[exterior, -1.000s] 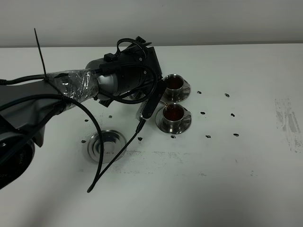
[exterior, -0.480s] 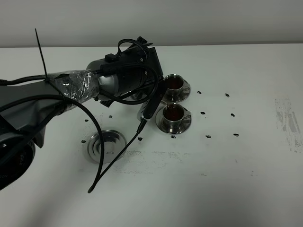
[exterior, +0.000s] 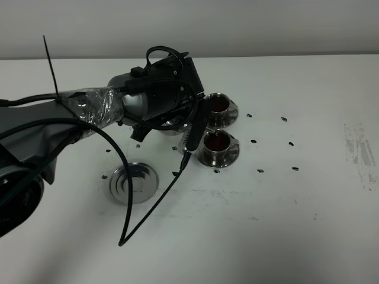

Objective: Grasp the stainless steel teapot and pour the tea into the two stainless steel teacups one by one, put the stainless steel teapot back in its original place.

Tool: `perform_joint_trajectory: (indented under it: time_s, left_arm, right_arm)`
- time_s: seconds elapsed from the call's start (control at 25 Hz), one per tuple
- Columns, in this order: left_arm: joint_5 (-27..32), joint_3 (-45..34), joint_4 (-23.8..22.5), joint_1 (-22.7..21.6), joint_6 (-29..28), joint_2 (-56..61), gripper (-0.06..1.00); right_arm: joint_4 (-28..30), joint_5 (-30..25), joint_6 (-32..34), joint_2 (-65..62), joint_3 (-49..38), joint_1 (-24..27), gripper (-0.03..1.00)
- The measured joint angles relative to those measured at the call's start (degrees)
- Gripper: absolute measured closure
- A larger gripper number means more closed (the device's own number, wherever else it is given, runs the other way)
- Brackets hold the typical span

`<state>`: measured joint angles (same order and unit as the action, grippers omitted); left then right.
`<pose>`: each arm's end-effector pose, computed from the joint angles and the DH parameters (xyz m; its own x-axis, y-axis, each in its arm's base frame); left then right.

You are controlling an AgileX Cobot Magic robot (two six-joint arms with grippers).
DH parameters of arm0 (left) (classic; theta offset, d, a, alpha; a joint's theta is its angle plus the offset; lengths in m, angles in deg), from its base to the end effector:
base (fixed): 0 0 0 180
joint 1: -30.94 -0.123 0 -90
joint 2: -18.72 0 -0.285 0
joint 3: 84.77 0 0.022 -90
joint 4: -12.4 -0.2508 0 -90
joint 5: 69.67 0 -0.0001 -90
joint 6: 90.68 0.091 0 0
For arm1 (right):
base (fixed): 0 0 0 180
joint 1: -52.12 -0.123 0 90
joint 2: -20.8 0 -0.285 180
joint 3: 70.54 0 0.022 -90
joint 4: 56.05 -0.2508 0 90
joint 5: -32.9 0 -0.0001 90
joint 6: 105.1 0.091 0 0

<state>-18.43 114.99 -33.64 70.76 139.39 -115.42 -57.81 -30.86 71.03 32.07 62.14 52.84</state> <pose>0.3918 -0.2601 0.1756 0.2625 0.8508 0.4553 0.7345 -0.4822 0.4775 -0.0001 0.0025 0.2794 -0.5335 -0.0472 -0.8445 -0.0395 0.9987 -0.0309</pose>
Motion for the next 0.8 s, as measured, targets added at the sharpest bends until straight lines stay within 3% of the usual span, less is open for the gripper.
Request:
perform_joint_trajectory:
  time_s: [0.4, 0.64, 0.8]
  left_arm:
    - [0.4, 0.0, 7.4, -2.1, -0.2, 1.3, 0.78]
    - [-0.4, 0.1, 16.2, -4.3, -0.3, 4.5, 0.78]
    - [-0.1, 0.3, 24.6, -6.4, -0.8, 5.4, 0.78]
  right_arm:
    - [0.0, 0.0, 0.0, 0.0, 0.0, 0.0, 0.57]
    - [0.0, 0.0, 0.0, 0.0, 0.0, 0.0, 0.57]
    - [0.0, 0.0, 0.0, 0.0, 0.0, 0.0, 0.57]
